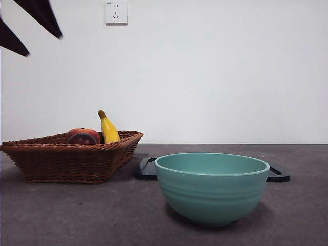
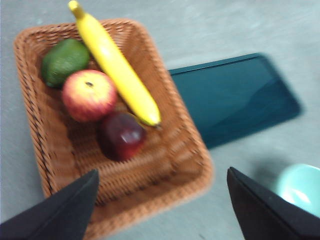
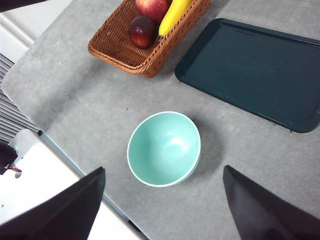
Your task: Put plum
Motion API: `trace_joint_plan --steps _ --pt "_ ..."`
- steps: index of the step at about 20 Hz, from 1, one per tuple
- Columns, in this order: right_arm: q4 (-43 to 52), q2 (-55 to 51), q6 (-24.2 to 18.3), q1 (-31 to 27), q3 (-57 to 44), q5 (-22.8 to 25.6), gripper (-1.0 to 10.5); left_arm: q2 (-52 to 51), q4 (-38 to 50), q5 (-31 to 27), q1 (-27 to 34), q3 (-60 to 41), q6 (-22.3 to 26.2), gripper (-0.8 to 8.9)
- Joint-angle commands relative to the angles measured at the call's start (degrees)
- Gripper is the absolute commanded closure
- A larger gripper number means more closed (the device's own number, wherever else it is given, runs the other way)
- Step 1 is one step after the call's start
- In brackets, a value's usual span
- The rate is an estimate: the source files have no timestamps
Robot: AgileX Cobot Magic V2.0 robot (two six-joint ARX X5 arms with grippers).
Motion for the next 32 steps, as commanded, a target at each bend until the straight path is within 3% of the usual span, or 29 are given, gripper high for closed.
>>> trace_joint_plan --steps 1,5,14,27,32 --pt "0.55 0.31 0.55 0.26 1.07 -0.02 5.7 6.45 0.15 -3.91 -1.99 4.24 0.24 4.04" --pt "0.55 0.31 0.57 0.26 1.07 -0.02 5.7 16.72 0.33 -8.87 -4.61 9.18 1.07 4.04" --pt "0.52 0.31 0.63 0.26 1.07 -0.02 5.7 31.80 6.73 -12.09 -6.08 9.99 2.73 4.08" --pt "0.55 0.31 0.79 0.26 1.07 -0.02 5.7 39.69 10.73 -13.66 -6.34 9.99 2.91 4.11" --pt "0.55 0.31 0.79 0.26 1.07 -0.02 5.7 39.80 10.38 -13.70 -6.34 9.99 2.89 5.91"
